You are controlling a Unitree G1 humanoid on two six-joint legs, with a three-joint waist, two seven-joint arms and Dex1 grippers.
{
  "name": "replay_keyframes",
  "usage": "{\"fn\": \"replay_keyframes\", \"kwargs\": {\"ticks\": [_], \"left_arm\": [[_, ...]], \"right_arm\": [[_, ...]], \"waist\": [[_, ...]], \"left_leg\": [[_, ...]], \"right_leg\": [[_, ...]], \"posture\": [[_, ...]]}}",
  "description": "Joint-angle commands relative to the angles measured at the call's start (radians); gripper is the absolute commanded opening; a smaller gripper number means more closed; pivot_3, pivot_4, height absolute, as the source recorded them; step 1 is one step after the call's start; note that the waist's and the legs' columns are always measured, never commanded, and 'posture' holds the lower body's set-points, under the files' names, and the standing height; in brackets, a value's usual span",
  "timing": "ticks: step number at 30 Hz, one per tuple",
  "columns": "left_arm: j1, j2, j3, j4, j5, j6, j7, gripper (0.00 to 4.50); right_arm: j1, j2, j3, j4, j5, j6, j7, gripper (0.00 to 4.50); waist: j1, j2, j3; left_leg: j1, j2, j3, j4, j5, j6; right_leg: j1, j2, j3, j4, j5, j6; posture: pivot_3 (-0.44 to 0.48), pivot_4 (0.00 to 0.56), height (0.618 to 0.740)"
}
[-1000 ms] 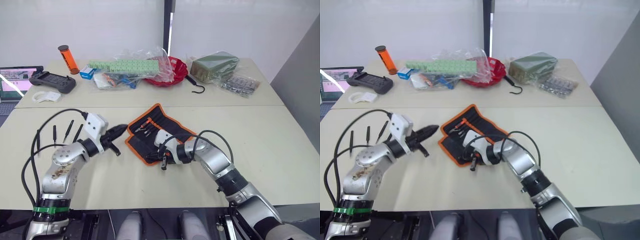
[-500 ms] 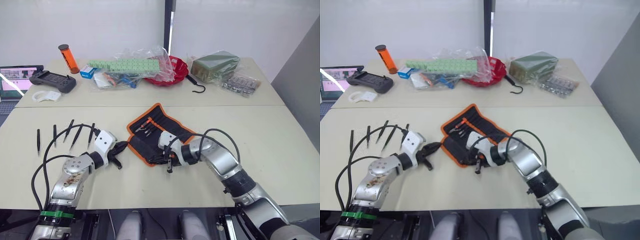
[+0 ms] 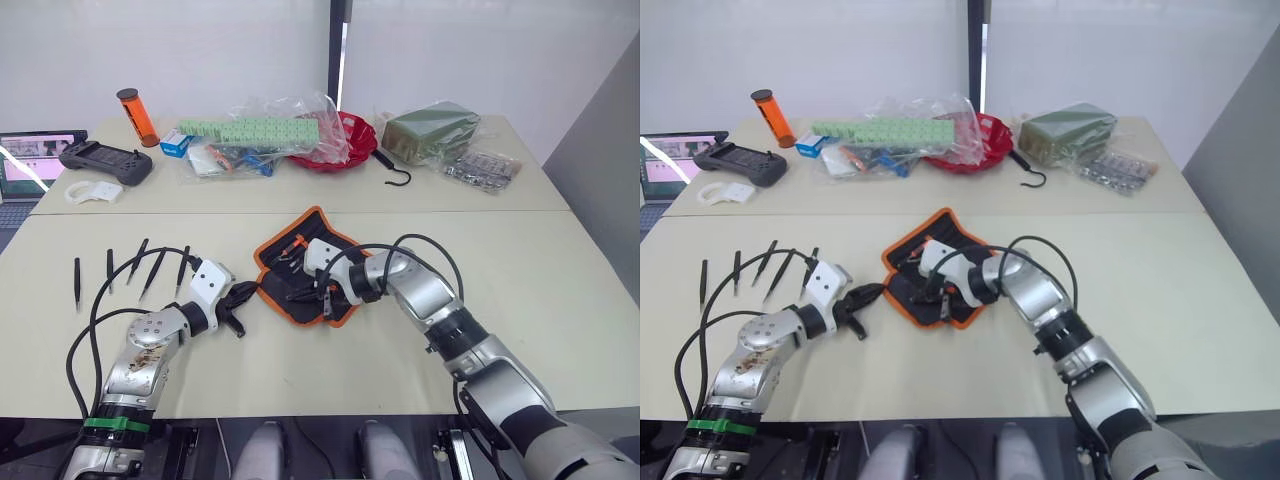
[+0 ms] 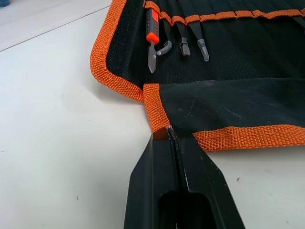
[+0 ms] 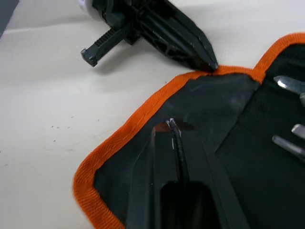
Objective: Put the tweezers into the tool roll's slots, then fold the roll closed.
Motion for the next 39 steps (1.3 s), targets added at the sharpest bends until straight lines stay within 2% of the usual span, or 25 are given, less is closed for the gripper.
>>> {"fn": "replay_keyframes", "kwargs": {"ticks": [1,5,9,17,26,29,32,39], "left_arm": [[-0.006,-0.012,-0.008,0.02,0.01,-0.005,0.01,0.01],[-0.014,-0.021,-0.013,0.023,0.011,-0.007,0.008,0.01],[-0.02,-0.018,-0.02,0.028,0.018,-0.008,-0.002,0.01],[-0.048,-0.019,-0.035,0.064,0.036,-0.02,-0.009,0.01],[-0.053,-0.03,-0.042,0.073,0.036,-0.022,-0.01,0.01],[-0.046,-0.028,0.008,0.041,-0.018,-0.01,-0.018,0.01],[-0.014,-0.013,0.096,-0.049,-0.125,-0.001,-0.051,0.01],[0.066,0.018,0.303,-0.208,-0.292,0.084,-0.001,0.01]], "right_arm": [[-0.014,0.033,-0.027,0.088,-0.01,-0.089,-0.009,0.0],[-0.014,0.064,-0.041,0.194,-0.03,-0.158,-0.029,0.0],[0.033,0.05,-0.041,0.224,-0.038,-0.183,0.002,0.0],[0.192,-0.009,-0.06,0.029,0.022,-0.087,0.106,0.0],[0.237,-0.035,-0.115,-0.088,0.075,0.021,0.074,0.0],[0.233,-0.032,-0.142,-0.124,0.107,0.043,0.068,0.0],[0.22,-0.025,-0.204,-0.199,0.187,0.104,0.065,0.0],[0.216,-0.098,-0.279,-0.342,0.267,0.187,0.056,0.0]], "waist": [[0.001,0.0,0.0],[0.001,0.0,0.0],[0.002,0.0,0.0],[0.007,0.0,0.0],[0.01,0.0,0.0],[0.009,0.0,0.0],[0.001,0.0,0.001],[-0.002,-0.001,0.003]], "left_leg": [[0.0,0.0,0.0,0.0,0.0,0.0],[0.0,0.0,0.0,0.0,0.0,0.0],[0.0,0.0,0.0,0.0,0.0,0.0],[0.002,-0.001,0.0,0.0,0.0,0.0],[0.001,-0.001,0.0,0.001,0.0,0.0],[0.001,-0.001,0.0,0.001,0.0,0.0],[-0.001,0.0,0.0,0.001,0.0,0.0],[-0.003,0.0,-0.001,0.0,0.0,0.0]], "right_leg": [[0.0,0.0,0.0,0.0,0.0,0.0],[0.0,0.0,0.0,0.0,0.0,0.0],[0.0,0.0,0.0,0.0,0.0,0.0],[0.002,-0.001,0.0,0.0,0.0,0.0],[0.002,-0.001,0.0,0.0,0.0,0.0],[0.002,-0.001,0.0,0.0,0.0,0.0],[0.0,0.0,0.0,0.0,0.0,0.0],[-0.002,0.0,0.0,-0.001,0.0,0.0]], "posture": [[0.0,0.15,0.74],[0.0,0.15,0.74],[0.0,0.15,0.74],[0.0,0.15,0.74],[0.0,0.15,0.74],[0.0,0.15,0.74],[0.0,0.15,0.74],[0.0,0.15,0.74]]}}
